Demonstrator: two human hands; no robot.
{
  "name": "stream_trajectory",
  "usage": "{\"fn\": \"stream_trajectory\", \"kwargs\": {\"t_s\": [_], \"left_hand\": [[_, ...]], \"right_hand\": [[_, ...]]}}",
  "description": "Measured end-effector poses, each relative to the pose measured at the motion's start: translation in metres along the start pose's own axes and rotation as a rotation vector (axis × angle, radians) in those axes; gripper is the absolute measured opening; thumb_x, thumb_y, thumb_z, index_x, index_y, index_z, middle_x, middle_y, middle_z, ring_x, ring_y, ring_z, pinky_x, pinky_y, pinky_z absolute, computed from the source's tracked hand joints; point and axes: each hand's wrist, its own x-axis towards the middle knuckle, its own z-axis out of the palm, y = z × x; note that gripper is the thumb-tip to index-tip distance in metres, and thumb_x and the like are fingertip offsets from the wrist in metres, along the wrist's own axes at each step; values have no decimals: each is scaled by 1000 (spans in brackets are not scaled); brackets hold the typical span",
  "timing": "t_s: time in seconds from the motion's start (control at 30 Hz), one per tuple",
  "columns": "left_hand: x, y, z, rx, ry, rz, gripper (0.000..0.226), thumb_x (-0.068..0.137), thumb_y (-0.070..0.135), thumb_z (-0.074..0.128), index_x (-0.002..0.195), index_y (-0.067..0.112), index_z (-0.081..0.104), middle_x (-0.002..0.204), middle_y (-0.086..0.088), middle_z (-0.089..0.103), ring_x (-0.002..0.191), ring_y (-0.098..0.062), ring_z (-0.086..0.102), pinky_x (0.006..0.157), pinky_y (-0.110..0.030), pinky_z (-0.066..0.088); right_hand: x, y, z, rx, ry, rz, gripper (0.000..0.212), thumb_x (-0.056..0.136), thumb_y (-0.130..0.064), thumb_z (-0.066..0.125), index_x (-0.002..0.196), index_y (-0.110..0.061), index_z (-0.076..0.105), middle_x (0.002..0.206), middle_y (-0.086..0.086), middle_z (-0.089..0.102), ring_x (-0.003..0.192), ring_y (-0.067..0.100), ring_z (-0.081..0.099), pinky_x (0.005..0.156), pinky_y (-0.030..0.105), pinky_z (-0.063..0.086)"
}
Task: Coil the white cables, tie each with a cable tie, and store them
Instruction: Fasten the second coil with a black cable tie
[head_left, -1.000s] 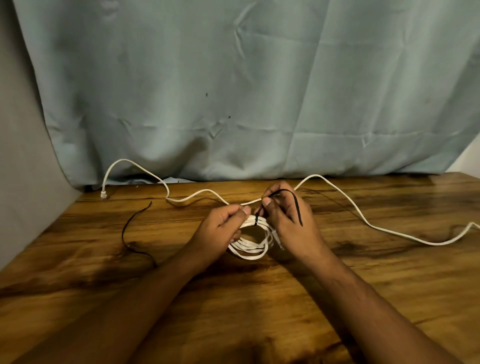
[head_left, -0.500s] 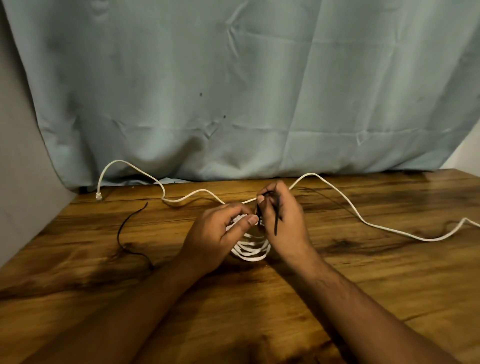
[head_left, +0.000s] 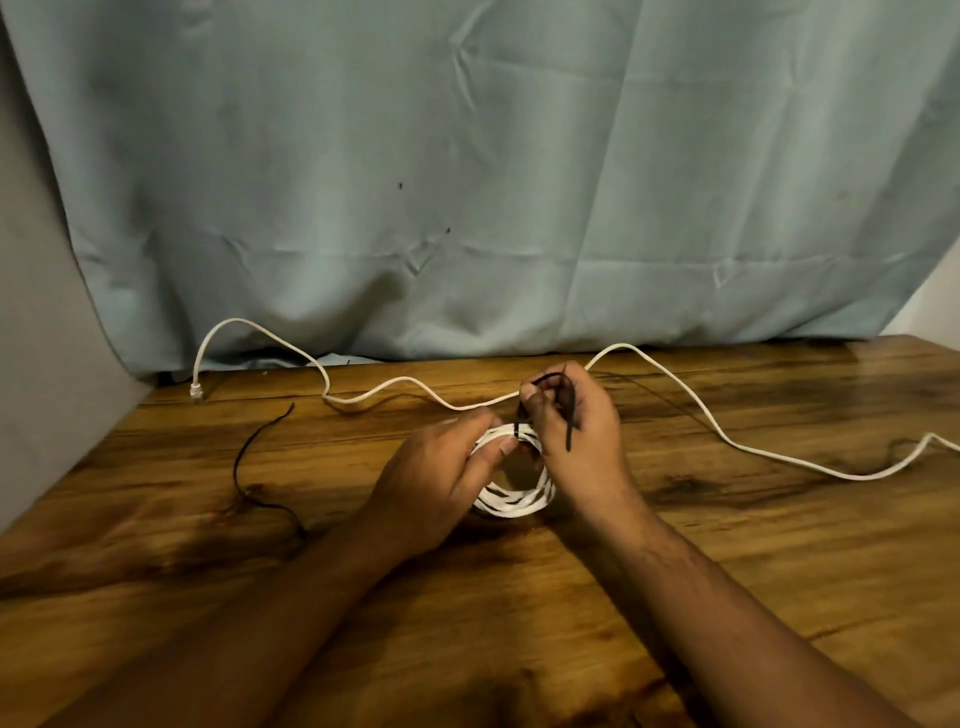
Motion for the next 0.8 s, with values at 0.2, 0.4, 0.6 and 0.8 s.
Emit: {"fn": "stream_trajectory", "kwargs": {"t_s": [0.2,0.4,0.6,0.8], "left_hand": [[1,8,5,-197,5,-88,25,107,29,50,83,35,56,70,8,61,69,-11,61,64,-28,45],[3,-2,2,-96,0,-93,15,105,27,53,105,22,67,74,30,63,70,3,60,62,-13,37],[2,-10,1,12,-25,-50,21,104,40,48,117,30,61,92,17,68,86,-2,64,72,-28,46],[1,1,4,210,15,109,29,102,44,45,118,26,61,100,5,73,89,-18,68,71,-37,52]], "right_hand": [[2,2,-1,-17,21,-19,7,100,-6,63,93,-7,63,83,11,68,74,21,63,69,32,52],[4,-2,-7,-32,-38,-46,7,100,-11,64,94,-8,65,83,8,71,79,26,69,70,38,55],[5,-2,-8,-10,-95,-59,5,100,-10,64,96,-13,65,78,4,70,75,25,68,68,34,56],[11,8,-11,-46,-46,76,15,96,-3,67,86,-15,64,72,1,69,68,15,64,66,33,53]]}}
